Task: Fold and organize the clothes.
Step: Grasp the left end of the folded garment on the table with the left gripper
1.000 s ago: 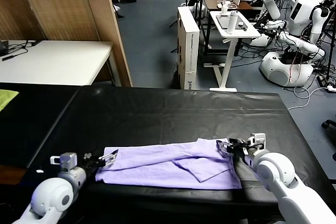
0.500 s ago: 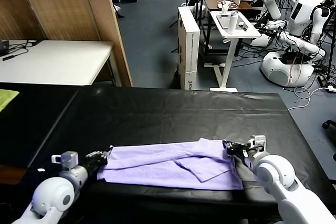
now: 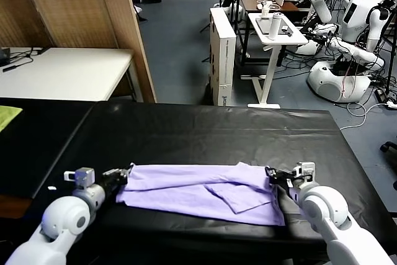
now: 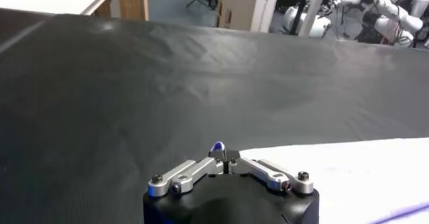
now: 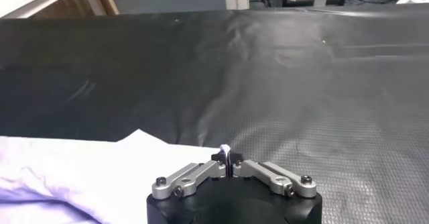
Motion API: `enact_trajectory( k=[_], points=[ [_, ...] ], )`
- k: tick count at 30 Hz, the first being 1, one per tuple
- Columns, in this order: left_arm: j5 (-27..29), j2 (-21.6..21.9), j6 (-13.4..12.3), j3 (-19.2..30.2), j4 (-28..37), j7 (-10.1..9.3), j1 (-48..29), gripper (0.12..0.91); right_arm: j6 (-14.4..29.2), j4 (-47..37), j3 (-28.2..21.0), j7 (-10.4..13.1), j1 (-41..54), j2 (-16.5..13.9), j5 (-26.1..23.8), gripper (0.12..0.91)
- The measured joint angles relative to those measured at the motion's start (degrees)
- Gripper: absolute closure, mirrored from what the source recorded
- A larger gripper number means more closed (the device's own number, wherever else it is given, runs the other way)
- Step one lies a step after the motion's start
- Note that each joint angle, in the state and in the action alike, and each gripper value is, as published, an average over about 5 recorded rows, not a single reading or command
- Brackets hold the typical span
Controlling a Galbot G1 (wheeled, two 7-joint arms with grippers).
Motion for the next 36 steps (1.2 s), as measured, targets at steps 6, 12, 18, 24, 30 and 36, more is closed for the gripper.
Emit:
enact_trajectory(
  k=[6,12,18,24,30,36],
  points=[
    [0.27,0.19,-0.11,-0.03,0.62,0.46,-1.04,0.873,-0.02,0.79,0.45,-1.89,-0.29,-0.75,0.06,0.570],
    [-0.20,1.24,0.12,-1.02,-0.31,0.45,-0.23,0.594,-0.02,2.74,1.51,-3.98,-0.91,-2.87,0.57,0.214],
    [-3.48,3.42,1.59,-3.19,-1.61,1.67,1.70,0.230,0.79,5.02,2.62,-6.63,-2.54,-5.72,0.23,0.120],
    [-9.30,6.21,6.52,-6.55,-1.64,6.78,4.36,0.126,12.68,8.03,4.16,-9.28,-6.57,-9.68,-1.00,0.118],
    [-16.11,7.96,7.35,-10.40,0.75,11.06,6.72,0.123,23.96,11.44,7.24,-11.44,-14.48,-11.04,-3.33,0.118],
    [-17.22,7.58,7.35,-11.82,3.38,13.76,7.37,0.123,26.71,14.24,11.10,-11.73,-22.30,-9.71,-4.83,0.118]
  ],
)
